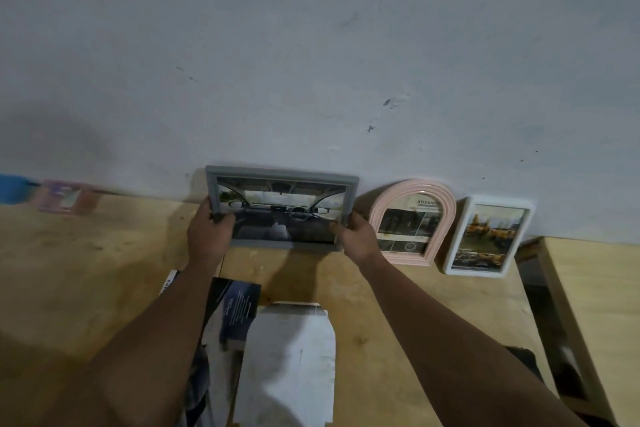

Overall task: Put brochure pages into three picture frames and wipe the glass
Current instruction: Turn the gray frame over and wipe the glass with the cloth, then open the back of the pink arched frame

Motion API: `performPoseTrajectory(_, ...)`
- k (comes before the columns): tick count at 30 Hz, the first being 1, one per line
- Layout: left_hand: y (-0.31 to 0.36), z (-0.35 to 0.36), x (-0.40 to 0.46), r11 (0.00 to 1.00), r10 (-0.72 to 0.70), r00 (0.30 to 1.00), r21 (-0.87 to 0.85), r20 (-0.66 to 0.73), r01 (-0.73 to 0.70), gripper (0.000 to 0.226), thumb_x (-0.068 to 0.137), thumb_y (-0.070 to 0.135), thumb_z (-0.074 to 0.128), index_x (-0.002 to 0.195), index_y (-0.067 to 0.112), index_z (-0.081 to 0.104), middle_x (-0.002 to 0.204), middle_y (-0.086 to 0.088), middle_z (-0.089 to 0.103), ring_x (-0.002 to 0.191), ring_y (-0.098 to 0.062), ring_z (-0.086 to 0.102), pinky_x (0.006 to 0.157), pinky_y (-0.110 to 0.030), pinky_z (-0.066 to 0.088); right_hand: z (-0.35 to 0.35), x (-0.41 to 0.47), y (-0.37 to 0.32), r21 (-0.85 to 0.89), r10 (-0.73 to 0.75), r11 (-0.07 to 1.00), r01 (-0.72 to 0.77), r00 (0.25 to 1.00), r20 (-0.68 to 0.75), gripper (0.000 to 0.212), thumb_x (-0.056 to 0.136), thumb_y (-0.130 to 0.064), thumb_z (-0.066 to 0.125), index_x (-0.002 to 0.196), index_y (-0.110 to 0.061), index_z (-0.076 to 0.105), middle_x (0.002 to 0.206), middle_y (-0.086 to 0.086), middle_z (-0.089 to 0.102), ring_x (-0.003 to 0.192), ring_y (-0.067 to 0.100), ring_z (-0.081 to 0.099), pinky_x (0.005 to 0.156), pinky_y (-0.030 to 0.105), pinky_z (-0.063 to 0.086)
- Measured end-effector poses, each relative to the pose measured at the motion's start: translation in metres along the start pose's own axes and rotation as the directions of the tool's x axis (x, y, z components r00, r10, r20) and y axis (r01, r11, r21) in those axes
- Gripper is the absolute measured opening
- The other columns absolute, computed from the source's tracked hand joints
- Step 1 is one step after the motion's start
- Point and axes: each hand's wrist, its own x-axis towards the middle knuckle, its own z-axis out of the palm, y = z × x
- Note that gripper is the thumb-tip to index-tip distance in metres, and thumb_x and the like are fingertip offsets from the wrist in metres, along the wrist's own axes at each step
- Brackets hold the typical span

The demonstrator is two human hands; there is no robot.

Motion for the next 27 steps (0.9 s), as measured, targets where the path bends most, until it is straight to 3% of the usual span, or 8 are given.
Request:
performPoseTrajectory(3, -0.005, 0.003, 0.011, 0.999, 0.017, 0.998, -0.04, 0.055, -0.015, 0.052, 0.096, 0.015, 0.063, 0.146, 0.028, 0.055, 0.123, 0.001, 0.066, 0.109, -0.023, 0.063, 0.089, -0.039, 0.054, 0.002, 0.005, 0.001, 0.066, 0.072, 0.995, -0.073, 0.997, 0.027, 0.065, 0.09, -0.04, 0.073, 0.146, -0.019, 0.05, 0.14, 0.006, 0.061, 0.126, 0.032, 0.058, 0.108, 0.055, 0.048)
performPoseTrajectory(5, -0.008, 0.004, 0.015, 1.0, 0.011, 0.997, -0.026, 0.08, -0.008, 0.058, 0.096, 0.017, 0.063, 0.151, 0.029, 0.05, 0.13, -0.003, 0.066, 0.114, -0.027, 0.063, 0.093, -0.04, 0.054, 0.002, 0.001, 0.008, 0.087, 0.071, 0.993, -0.076, 0.996, 0.055, 0.069, 0.09, -0.039, 0.073, 0.151, -0.023, 0.045, 0.145, 0.003, 0.058, 0.13, 0.03, 0.056, 0.11, 0.056, 0.046)
performPoseTrajectory(9, -0.008, 0.01, -0.001, 0.998, -0.044, 0.998, 0.052, 0.04, 0.042, 0.073, 0.098, 0.023, 0.065, 0.162, 0.021, 0.031, 0.158, -0.009, 0.046, 0.14, -0.032, 0.048, 0.113, -0.047, 0.044, 0.0, -0.016, 0.026, 0.104, -0.019, 0.994, 0.011, 0.997, 0.076, 0.048, 0.094, -0.028, 0.072, 0.139, -0.028, 0.056, 0.132, -0.006, 0.066, 0.119, 0.023, 0.062, 0.096, 0.042, 0.053)
performPoseTrajectory(12, -0.009, 0.022, -0.041, 0.962, 0.123, 0.99, 0.255, -0.072, -0.101, 0.065, 0.092, 0.024, 0.071, 0.152, 0.019, 0.046, 0.154, -0.008, 0.045, 0.138, -0.034, 0.044, 0.105, -0.052, 0.046, -0.012, -0.03, 0.047, 0.016, -0.096, 0.995, 0.096, 0.995, 0.006, 0.037, 0.096, -0.019, 0.07, 0.132, -0.02, 0.066, 0.121, -0.004, 0.072, 0.114, 0.021, 0.068, 0.083, 0.022, 0.055)
performPoseTrajectory(17, 0.003, 0.082, -0.093, 0.921, 0.247, 0.95, 0.258, 0.191, -0.291, 0.042, 0.091, 0.026, 0.073, 0.132, 0.03, 0.062, 0.137, 0.0, 0.057, 0.122, -0.03, 0.06, 0.091, -0.044, 0.057, -0.081, -0.038, 0.049, -0.134, -0.24, 0.968, 0.21, 0.93, -0.278, 0.028, 0.099, -0.018, 0.064, 0.126, -0.023, 0.066, 0.119, -0.003, 0.068, 0.106, 0.014, 0.066, 0.092, 0.034, 0.058)
performPoseTrajectory(21, 0.044, 0.14, -0.122, 0.936, 0.218, 0.891, 0.174, 0.398, -0.306, 0.053, 0.097, 0.032, 0.069, 0.147, 0.032, 0.053, 0.148, 0.004, 0.055, 0.133, -0.018, 0.055, 0.096, -0.032, 0.05, -0.154, -0.018, 0.03, -0.22, -0.319, 0.946, 0.239, 0.817, -0.48, 0.032, 0.102, -0.028, 0.058, 0.134, -0.021, 0.056, 0.13, 0.004, 0.056, 0.101, 0.011, 0.06, 0.093, 0.037, 0.056)
performPoseTrajectory(24, 0.067, 0.178, -0.14, 0.929, 0.186, 0.852, 0.196, 0.489, -0.315, 0.072, 0.099, 0.035, 0.067, 0.161, 0.034, 0.031, 0.162, 0.003, 0.041, 0.145, -0.025, 0.045, 0.104, -0.037, 0.048, -0.193, 0.001, 0.025, -0.332, -0.331, 0.922, 0.199, 0.85, -0.41, 0.04, 0.103, -0.036, 0.055, 0.14, -0.023, 0.048, 0.138, 0.006, 0.049, 0.11, 0.021, 0.061, 0.094, 0.042, 0.054)
performPoseTrajectory(27, 0.076, 0.213, -0.149, 0.961, 0.143, 0.878, 0.148, 0.456, -0.233, 0.079, 0.101, 0.026, 0.065, 0.164, 0.032, 0.019, 0.16, -0.003, 0.044, 0.14, -0.029, 0.05, 0.099, -0.036, 0.05, -0.21, 0.023, 0.026, -0.375, -0.282, 0.912, 0.168, 0.921, -0.271, 0.043, 0.105, -0.051, 0.044, 0.141, -0.028, 0.043, 0.14, 0.007, 0.053, 0.11, 0.026, 0.063, 0.091, 0.046, 0.056)
